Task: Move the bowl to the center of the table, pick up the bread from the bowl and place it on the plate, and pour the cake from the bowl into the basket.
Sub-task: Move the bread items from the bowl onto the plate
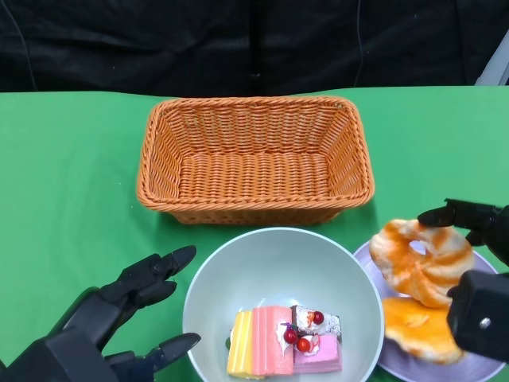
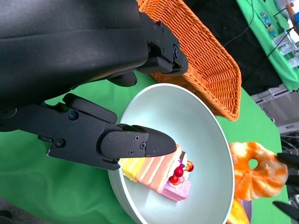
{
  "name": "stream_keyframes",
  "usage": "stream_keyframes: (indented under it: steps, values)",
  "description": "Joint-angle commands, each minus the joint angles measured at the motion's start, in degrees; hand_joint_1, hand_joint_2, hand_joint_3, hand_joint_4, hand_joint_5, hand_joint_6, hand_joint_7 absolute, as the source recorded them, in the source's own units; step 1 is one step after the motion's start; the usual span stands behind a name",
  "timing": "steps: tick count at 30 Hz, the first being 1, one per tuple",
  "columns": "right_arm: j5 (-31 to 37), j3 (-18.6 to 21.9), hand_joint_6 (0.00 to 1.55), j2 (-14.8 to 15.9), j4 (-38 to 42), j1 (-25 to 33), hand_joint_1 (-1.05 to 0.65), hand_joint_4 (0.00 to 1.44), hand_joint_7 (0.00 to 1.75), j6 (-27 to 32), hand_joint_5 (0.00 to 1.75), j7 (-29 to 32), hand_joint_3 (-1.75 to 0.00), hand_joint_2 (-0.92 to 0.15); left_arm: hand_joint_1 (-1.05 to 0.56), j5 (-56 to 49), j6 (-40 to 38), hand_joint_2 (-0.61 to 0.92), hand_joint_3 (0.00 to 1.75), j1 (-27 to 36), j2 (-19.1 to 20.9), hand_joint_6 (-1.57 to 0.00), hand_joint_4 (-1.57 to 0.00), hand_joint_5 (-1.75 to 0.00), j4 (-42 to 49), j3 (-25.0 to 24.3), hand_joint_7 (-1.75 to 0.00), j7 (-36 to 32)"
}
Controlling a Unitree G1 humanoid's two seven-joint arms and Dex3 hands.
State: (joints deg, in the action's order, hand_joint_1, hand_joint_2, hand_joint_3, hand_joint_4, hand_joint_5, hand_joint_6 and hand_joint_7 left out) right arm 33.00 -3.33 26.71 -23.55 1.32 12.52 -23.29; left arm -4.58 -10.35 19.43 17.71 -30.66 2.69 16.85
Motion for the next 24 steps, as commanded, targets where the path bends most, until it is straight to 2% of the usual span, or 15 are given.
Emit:
stream_keyframes:
  steps: [1, 7, 9, 11, 18, 21, 24]
  values:
    - [-2.23, 1.77, 0.42, -1.09, -1.59, 0.40, -0.40, 0.35, 0.00, 0.36, 0.29, 1.48, -0.02, -0.85, -0.49, -0.49, 0.09, 0.92, 0.33, 0.25, 0.54, -0.29, -0.11, -0.55, -0.80, -0.08, 0.00, -0.03]
    - [-2.84, 2.70, 0.34, -4.34, -2.03, 2.10, -0.45, 0.27, 0.00, -3.82, 0.33, 9.60, -0.01, -0.90, -0.49, -0.38, 0.15, 0.92, 0.34, 0.31, 0.84, -0.29, -0.11, -0.55, -0.77, -0.49, 0.00, 0.09]
    - [-2.03, 2.66, 0.31, -4.98, -1.96, 2.58, -0.45, 0.10, 0.00, -5.67, 0.61, 12.45, 0.00, -0.91, -0.50, -0.43, 0.65, 0.92, 0.33, 0.06, 1.02, -0.29, -0.11, -0.55, -0.29, -0.79, 0.00, 0.03]
    - [-1.61, 2.80, 0.31, -5.21, -1.75, 3.14, -0.44, 0.02, 0.00, -8.03, 0.77, 15.08, 0.00, -0.91, -0.50, -1.19, 2.52, 0.92, 0.32, -0.19, 1.24, -0.30, -0.11, -0.55, 0.45, -0.83, 0.00, -0.36]
    - [-2.88, 3.59, 0.29, -6.06, -5.62, 5.80, -0.45, 0.00, 0.01, -10.68, 0.80, 16.82, 0.00, -0.89, -0.54, -3.45, 12.40, 0.92, 0.27, -1.20, 2.22, -0.31, -0.06, -0.53, 3.95, -2.46, -0.01, -1.07]
    - [-3.84, 3.72, 0.30, -6.54, -7.64, 7.69, -0.44, 0.00, 0.01, -11.29, 0.83, 16.55, 0.00, -0.89, -0.54, -5.27, 20.35, 0.92, 0.29, -1.86, 4.79, -0.31, -0.06, -0.54, 6.67, -3.42, -0.01, -0.63]
    - [-3.97, 3.76, 0.30, -6.71, -8.20, 8.26, -0.44, 0.00, 0.01, -11.53, 0.85, 16.42, 0.00, -0.88, -0.55, -5.94, 23.93, 0.92, 0.30, -2.12, 5.60, -0.31, -0.05, -0.55, 8.32, -3.79, -0.01, -0.62]
